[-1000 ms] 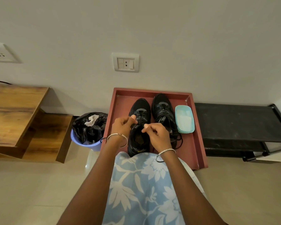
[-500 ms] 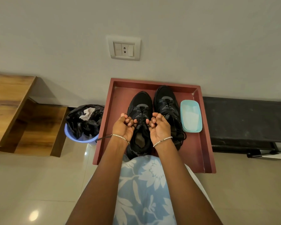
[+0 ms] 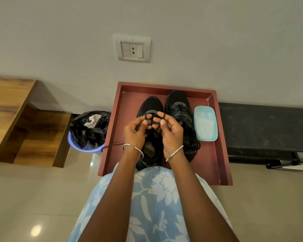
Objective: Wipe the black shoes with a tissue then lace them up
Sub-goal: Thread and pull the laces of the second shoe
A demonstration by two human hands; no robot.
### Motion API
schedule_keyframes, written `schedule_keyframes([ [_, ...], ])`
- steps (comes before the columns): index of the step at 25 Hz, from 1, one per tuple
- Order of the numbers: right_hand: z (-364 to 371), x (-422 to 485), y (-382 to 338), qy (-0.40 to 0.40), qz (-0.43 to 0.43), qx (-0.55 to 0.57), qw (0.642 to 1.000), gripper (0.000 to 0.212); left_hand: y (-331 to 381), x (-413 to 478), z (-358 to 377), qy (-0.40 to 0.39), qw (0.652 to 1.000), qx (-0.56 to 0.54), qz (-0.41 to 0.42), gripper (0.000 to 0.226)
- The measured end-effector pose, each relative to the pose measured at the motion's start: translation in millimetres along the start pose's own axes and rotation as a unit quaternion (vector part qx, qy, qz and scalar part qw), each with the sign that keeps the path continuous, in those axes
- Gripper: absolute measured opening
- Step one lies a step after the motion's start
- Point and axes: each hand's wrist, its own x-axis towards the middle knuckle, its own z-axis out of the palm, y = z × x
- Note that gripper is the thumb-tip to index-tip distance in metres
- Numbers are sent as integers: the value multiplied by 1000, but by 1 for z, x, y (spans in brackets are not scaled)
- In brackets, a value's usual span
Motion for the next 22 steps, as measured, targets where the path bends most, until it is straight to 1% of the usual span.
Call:
schedule_keyframes([
  [2, -5, 3, -1, 8, 0, -23, 1000, 16, -4, 5, -2, -5, 999, -16, -29, 18],
  [6, -6, 13, -2, 31, 18, -28, 999, 3, 1, 19, 1, 45, 993, -57, -96, 10],
  [7, -4, 16, -3, 39, 20, -34, 998, 5, 4, 21, 4, 50, 991, -65, -108, 11],
  [9, -4, 21, 0, 55, 28, -56, 997, 15, 8, 24, 7, 53, 988, -73, -128, 19],
  [11, -7, 22, 0, 63, 43, -68, 995, 23, 7, 25, 6, 31, 987, -71, -139, 17],
  [13, -6, 24, 0, 57, 50, -64, 995, 19, 7, 28, 2, -9, 987, -74, -145, 9],
  [14, -4, 26, -1, 52, 53, -57, 996, 15, 8, 30, 0, -28, 985, -85, -149, 9],
  [17, 0, 29, -4, 56, 81, -9, 995, 10, 13, 34, -1, -75, 974, -127, -171, 15],
  [19, -3, 30, -3, 44, 84, -1, 996, 6, 13, 34, 0, -93, 971, -132, -177, 26],
  [22, -10, 32, -5, -30, 61, -42, 997, 7, 11, 37, -2, -90, 966, -137, -201, 43],
])
